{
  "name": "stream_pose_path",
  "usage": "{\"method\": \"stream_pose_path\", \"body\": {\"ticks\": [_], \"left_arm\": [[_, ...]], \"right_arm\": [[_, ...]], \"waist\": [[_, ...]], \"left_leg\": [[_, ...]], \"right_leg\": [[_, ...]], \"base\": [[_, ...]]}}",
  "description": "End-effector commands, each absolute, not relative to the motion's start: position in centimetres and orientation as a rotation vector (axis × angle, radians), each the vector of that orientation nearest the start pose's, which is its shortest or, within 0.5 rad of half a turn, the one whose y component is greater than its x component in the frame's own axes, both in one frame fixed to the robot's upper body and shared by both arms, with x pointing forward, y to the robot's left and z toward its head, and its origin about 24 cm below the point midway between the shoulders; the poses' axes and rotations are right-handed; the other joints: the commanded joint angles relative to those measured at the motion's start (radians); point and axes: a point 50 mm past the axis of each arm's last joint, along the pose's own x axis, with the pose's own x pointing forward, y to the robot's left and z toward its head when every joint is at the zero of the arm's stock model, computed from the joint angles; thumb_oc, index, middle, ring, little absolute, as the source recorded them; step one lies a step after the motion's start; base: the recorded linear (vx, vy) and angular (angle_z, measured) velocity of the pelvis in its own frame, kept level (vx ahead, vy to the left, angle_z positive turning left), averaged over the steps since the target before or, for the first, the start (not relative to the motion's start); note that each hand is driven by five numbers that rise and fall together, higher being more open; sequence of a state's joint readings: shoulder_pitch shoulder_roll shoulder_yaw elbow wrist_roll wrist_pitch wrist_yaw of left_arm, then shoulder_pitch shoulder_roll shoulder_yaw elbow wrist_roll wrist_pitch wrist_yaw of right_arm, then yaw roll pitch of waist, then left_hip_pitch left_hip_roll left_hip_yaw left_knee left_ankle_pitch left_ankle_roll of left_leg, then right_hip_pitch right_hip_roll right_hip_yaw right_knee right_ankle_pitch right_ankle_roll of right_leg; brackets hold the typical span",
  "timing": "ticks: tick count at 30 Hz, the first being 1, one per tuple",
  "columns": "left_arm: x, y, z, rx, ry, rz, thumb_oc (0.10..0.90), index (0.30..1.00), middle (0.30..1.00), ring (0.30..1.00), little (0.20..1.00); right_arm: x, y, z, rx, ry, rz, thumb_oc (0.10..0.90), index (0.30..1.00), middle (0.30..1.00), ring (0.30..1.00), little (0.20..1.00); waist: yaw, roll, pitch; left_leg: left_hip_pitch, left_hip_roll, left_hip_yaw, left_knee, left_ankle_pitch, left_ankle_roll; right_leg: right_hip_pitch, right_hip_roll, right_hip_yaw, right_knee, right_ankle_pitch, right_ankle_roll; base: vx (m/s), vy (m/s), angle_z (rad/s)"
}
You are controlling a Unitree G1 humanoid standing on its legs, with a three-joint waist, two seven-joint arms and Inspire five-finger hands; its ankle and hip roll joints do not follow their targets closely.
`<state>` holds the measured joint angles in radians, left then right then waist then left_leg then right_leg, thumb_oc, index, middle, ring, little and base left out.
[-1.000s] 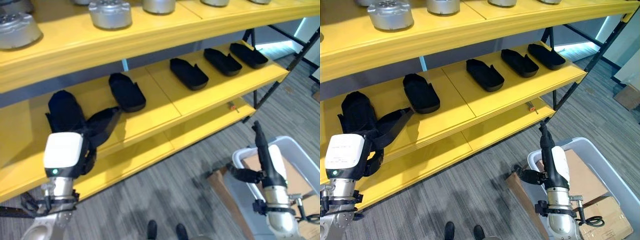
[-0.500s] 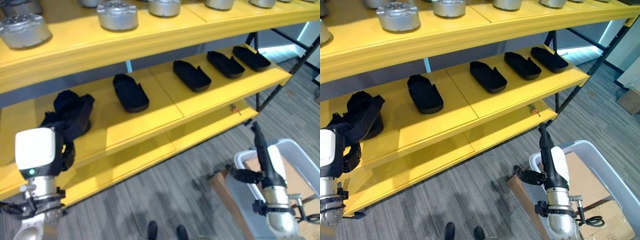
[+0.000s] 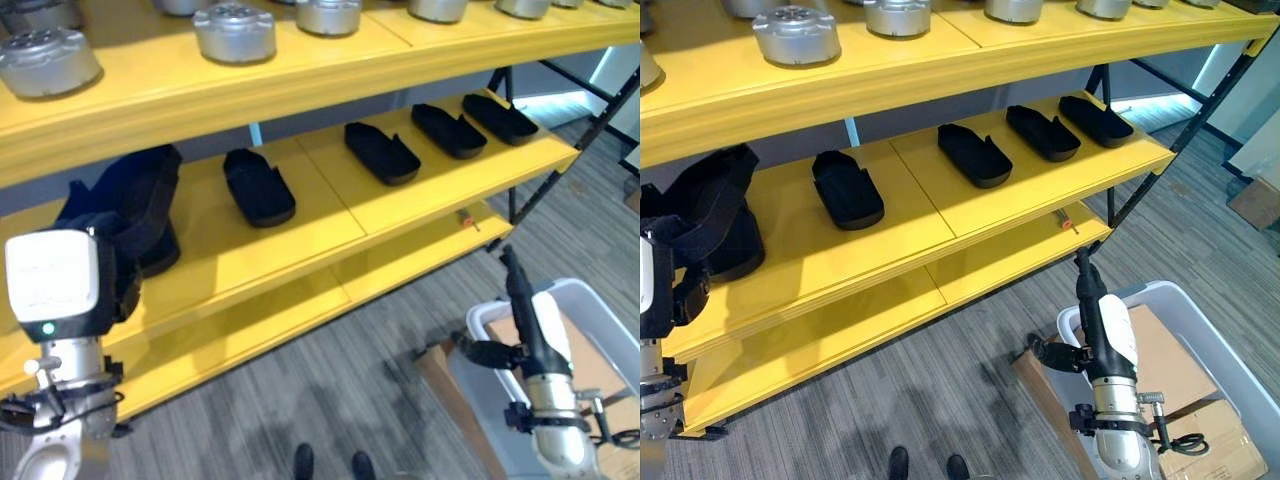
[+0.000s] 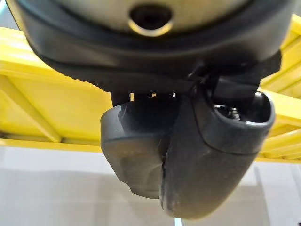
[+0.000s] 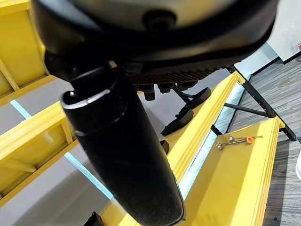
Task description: Move parts from the plastic box to the shelf.
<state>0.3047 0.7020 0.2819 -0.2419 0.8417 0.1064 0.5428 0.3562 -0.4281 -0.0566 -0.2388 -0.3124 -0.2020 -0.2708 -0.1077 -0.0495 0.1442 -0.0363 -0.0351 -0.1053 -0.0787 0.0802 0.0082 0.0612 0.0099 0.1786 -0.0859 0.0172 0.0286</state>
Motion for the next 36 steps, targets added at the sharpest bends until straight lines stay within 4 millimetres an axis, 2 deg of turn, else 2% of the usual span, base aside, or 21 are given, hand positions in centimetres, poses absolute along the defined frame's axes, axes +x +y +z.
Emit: {"method": "stream_pose_path", "body": {"ticks": [1, 2, 3, 6, 8, 10, 11, 12, 14, 15, 17, 19, 21, 27, 31, 36], "left_arm": [[18.6, 33.2, 17.2, 1.675, -0.406, 0.871, 0.400, 0.300, 0.300, 0.300, 0.300], [18.6, 33.1, 17.2, 1.674, -0.407, 0.871, 0.400, 0.300, 0.300, 0.300, 0.300], [18.8, 33.5, 16.3, 1.637, -0.359, 0.870, 0.400, 0.300, 0.300, 0.300, 0.300], [19.2, 33.6, 15.9, 1.588, -0.344, 0.887, 0.400, 0.300, 0.300, 0.300, 0.300], [19.3, 33.6, 15.9, 1.571, -0.347, 0.898, 0.400, 0.300, 0.300, 0.300, 0.300], [19.1, 33.7, 15.9, 1.550, -0.347, 0.919, 0.400, 0.300, 0.300, 0.300, 0.300], [19.1, 33.7, 15.9, 1.540, -0.344, 0.924, 0.400, 0.300, 0.300, 0.300, 0.300], [19.2, 33.8, 15.8, 1.521, -0.349, 0.932, 0.400, 0.300, 0.300, 0.300, 0.300], [19.2, 34.0, 15.7, 1.505, -0.350, 0.950, 0.400, 0.300, 0.300, 0.300, 0.300], [19.2, 33.9, 15.6, 1.503, -0.351, 0.948, 0.400, 0.300, 0.300, 0.300, 0.300], [19.1, 34.0, 15.4, 1.500, -0.348, 0.947, 0.400, 0.300, 0.300, 0.300, 0.300], [19.2, 33.7, 15.4, 1.497, -0.354, 0.943, 0.400, 0.300, 0.300, 0.300, 0.300], [19.5, 33.4, 15.6, 1.496, -0.380, 0.933, 0.400, 0.300, 0.300, 0.300, 0.300], [19.5, 32.7, 17.2, 1.472, -0.476, 0.948, 0.400, 0.300, 0.300, 0.300, 0.300], [19.4, 32.6, 17.8, 1.483, -0.499, 0.952, 0.400, 0.300, 0.300, 0.300, 0.300], [19.5, 32.5, 18.7, 1.500, -0.541, 0.951, 0.400, 0.300, 0.300, 0.300, 0.300]], "right_arm": [[19.1, -24.2, 10.5, -0.743, -0.388, -0.251, 0.900, 1.000, 1.000, 1.000, 1.000], [19.1, -24.2, 10.5, -0.744, -0.389, -0.252, 0.900, 1.000, 1.000, 1.000, 1.000], [19.2, -24.5, 11.1, -0.759, -0.410, -0.268, 0.900, 1.000, 1.000, 1.000, 1.000], [19.5, -24.9, 11.8, -0.775, -0.437, -0.285, 0.900, 1.000, 1.000, 1.000, 1.000], [19.6, -25.2, 11.8, -0.774, -0.431, -0.302, 0.900, 1.000, 1.000, 1.000, 1.000], [19.6, -25.5, 11.7, -0.765, -0.419, -0.319, 0.900, 1.000, 1.000, 1.000, 1.000], [19.5, -25.6, 11.6, -0.761, -0.413, -0.330, 0.900, 1.000, 1.000, 1.000, 1.000], [19.5, -25.8, 11.6, -0.757, -0.412, -0.346, 0.900, 1.000, 1.000, 1.000, 1.000], [19.5, -26.0, 11.6, -0.759, -0.411, -0.357, 0.900, 1.000, 1.000, 1.000, 1.000], [19.6, -26.0, 11.6, -0.764, -0.415, -0.363, 0.900, 1.000, 1.000, 1.000, 1.000], [19.7, -26.0, 11.6, -0.781, -0.417, -0.364, 0.900, 1.000, 1.000, 1.000, 1.000], [19.5, -26.1, 11.5, -0.791, -0.412, -0.379, 0.900, 1.000, 1.000, 1.000, 1.000], [19.6, -26.1, 11.5, -0.785, -0.414, -0.391, 0.900, 1.000, 1.000, 1.000, 1.000], [20.4, -24.9, 11.7, -0.757, -0.436, -0.361, 0.900, 1.000, 1.000, 1.000, 1.000], [20.7, -24.6, 11.9, -0.757, -0.442, -0.340, 0.900, 1.000, 1.000, 1.000, 1.000], [21.6, -23.5, 12.6, -0.745, -0.492, -0.296, 0.900, 1.000, 1.000, 1.000, 1.000]], "waist": [[-0.021, 0.023, -0.105], [-0.022, 0.023, -0.104], [-0.016, 0.019, -0.069], [-0.020, 0.017, -0.037], [-0.024, 0.008, -0.031], [-0.028, -0.004, -0.040], [-0.031, -0.007, -0.044], [-0.035, -0.008, -0.043], [-0.034, 0.005, -0.042], [-0.031, 0.014, -0.042], [-0.025, 0.041, -0.045], [-0.029, 0.064, -0.050], [-0.025, 0.069, -0.056], [-0.002, 0.046, -0.071], [0.008, 0.032, -0.079], [0.026, 0.007, -0.078]], "left_leg": [[0.034, -0.010, 0.044, 0.022, -0.089, 0.010], [0.032, -0.010, 0.042, 0.027, -0.091, 0.010], [-0.013, -0.029, 0.041, 0.110, -0.107, 0.002], [-0.070, -0.036, 0.036, 0.214, -0.145, -0.016], [-0.095, 0.007, 0.047, 0.231, -0.144, -0.027], [-0.106, 0.077, 0.052, 0.208, -0.117, -0.037], [-0.108, 0.115, 0.060, 0.189, -0.094, -0.042], [-0.121, 0.196, 0.065, 0.143, -0.030, -0.060], [-0.126, 0.252, 0.047, 0.073, 0.034, -0.083], [-0.122, 0.260, 0.039, 0.049, 0.052, -0.092], [-0.093, 0.254, 0.021, 0.018, 0.035, -0.102], [-0.080, 0.242, 0.049, 0.000, 0.029, -0.114], [-0.070, 0.216, 0.053, -0.001, 0.015, -0.106], [-0.066, 0.132, 0.090, 0.024, -0.039, -0.058], [-0.086, 0.108, 0.110, 0.053, -0.063, -0.043], [-0.155, 0.068, 0.126, 0.153, -0.121, -0.015]], "right_leg": [[-0.050, 0.077, -0.005, 0.076, -0.111, -0.010], [-0.051, 0.077, -0.006, 0.078, -0.113, -0.010], [-0.073, 0.068, -0.028, 0.107, -0.116, -0.016], [-0.107, 0.056, -0.062, 0.131, -0.114, -0.020], [-0.116, 0.040, -0.073, 0.132, -0.104, -0.018], [-0.112, 0.013, -0.080, 0.125, -0.100, -0.009], [-0.114, 0.003, -0.086, 0.123, -0.102, -0.005], [-0.122, -0.012, -0.089, 0.131, -0.111, 0.003], [-0.129, -0.016, -0.073, 0.145, -0.127, 0.011], [-0.128, -0.014, -0.067, 0.147, -0.131, 0.012], [-0.114, -0.016, -0.046, 0.139, -0.133, 0.020], [-0.098, -0.035, -0.038, 0.121, -0.125, 0.030], [-0.080, -0.063, -0.039, 0.100, -0.114, 0.043], [-0.074, -0.156, -0.033, 0.064, -0.076, 0.098], [-0.085, -0.188, -0.029, 0.043, -0.048, 0.118], [-0.112, -0.238, -0.026, 0.009, 0.010, 0.142]], "base": [[-0.05, -0.025, 0.06], [-0.14, -0.021, 0.13], [-0.17, -0.001, 0.18], [-0.15, 0.017, 0.53], [-0.04, 0.045, 0.63], [0.02, 0.069, 0.13], [0.04, 0.137, 0.18], [0.05, 0.170, 0.26], [0.07, 0.203, 0.29], [0.09, 0.216, 0.17], [0.11, 0.250, -0.15], [0.13, 0.296, -0.48], [0.13, 0.276, -0.35], [0.10, 0.250, 0.08], [0.05, 0.146, -0.02], [0.02, 0.168, 0.01]]}}
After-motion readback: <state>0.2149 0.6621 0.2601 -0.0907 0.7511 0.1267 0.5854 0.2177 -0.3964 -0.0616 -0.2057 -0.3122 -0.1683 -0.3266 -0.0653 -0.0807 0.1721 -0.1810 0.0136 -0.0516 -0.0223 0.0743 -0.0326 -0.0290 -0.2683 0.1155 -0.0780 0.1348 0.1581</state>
